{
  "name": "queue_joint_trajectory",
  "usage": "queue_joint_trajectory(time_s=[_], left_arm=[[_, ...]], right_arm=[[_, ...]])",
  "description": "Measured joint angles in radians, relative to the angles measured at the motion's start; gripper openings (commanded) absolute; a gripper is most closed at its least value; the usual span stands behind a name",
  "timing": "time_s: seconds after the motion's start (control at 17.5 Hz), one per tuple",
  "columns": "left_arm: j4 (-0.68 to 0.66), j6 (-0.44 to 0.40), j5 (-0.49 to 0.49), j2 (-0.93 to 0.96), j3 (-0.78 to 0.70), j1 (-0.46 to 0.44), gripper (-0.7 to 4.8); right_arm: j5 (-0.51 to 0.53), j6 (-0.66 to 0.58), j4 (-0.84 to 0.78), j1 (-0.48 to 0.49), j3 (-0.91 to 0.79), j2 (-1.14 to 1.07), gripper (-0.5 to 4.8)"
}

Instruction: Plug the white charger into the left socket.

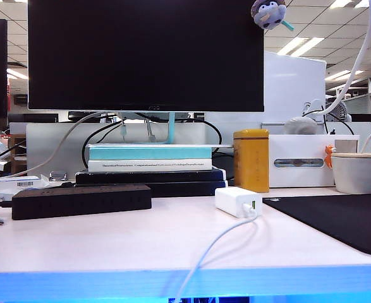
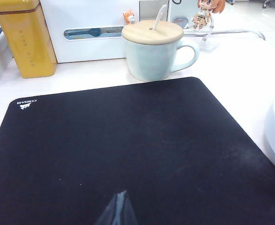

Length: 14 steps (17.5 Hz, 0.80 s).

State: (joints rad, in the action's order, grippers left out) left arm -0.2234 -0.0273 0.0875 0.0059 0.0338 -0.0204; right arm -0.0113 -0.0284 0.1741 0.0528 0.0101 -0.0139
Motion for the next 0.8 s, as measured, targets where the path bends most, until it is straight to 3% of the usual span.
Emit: queue_joint_trajectory(time_s=[0.46, 0.63, 0.8], left_arm=[[0.000, 0.002, 0.000, 0.000, 0.000, 0.000, -0.06], [0.042, 0.079, 0.000, 0.000, 0.005, 0.000, -0.06], [0.093, 0.148, -0.071, 0.000, 0.103, 0.000, -0.06]], right_arm=[[0.003, 0.000, -0.002, 0.000, 0.000, 0.000, -0.06], [0.014, -0.096, -0.074, -0.003, 0.014, 0.000, -0.06], [0.013, -0.125, -0.079, -0.003, 0.131, 0.000, -0.06]])
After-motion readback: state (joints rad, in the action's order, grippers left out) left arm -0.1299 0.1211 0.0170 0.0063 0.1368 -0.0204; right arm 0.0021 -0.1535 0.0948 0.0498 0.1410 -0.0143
